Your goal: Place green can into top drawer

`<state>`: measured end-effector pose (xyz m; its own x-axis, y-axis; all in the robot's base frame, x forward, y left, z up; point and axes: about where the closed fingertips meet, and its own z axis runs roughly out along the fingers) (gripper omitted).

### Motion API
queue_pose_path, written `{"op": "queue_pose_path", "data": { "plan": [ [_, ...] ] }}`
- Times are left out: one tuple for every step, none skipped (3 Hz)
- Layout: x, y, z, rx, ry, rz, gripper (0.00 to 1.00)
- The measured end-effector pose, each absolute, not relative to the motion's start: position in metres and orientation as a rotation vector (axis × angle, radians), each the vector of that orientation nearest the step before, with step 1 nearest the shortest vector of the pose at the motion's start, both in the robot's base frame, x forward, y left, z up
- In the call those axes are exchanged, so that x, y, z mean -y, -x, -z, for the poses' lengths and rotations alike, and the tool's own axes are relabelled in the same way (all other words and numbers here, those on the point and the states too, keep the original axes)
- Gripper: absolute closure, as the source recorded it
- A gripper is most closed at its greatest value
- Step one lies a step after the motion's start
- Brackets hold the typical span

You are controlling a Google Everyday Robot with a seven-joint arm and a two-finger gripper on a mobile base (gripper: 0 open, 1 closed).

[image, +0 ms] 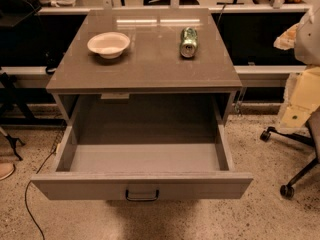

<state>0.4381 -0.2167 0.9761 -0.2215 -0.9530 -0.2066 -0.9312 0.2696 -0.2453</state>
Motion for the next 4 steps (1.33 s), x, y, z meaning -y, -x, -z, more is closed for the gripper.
{"op": "queue_pose_path", "data": {
  "plan": [
    [0.217,-0.438,-0.976,-2.232,1.725,0.098,0.00],
    [0.210,-0.470,-0.975,-2.242,1.588,0.092,0.00],
    [0.198,-0.537,-0.977,-2.209,1.419,0.000,0.00],
    [0.185,-0.613,-0.985,-2.186,1.196,-0.093,0.00]
  ]
}}
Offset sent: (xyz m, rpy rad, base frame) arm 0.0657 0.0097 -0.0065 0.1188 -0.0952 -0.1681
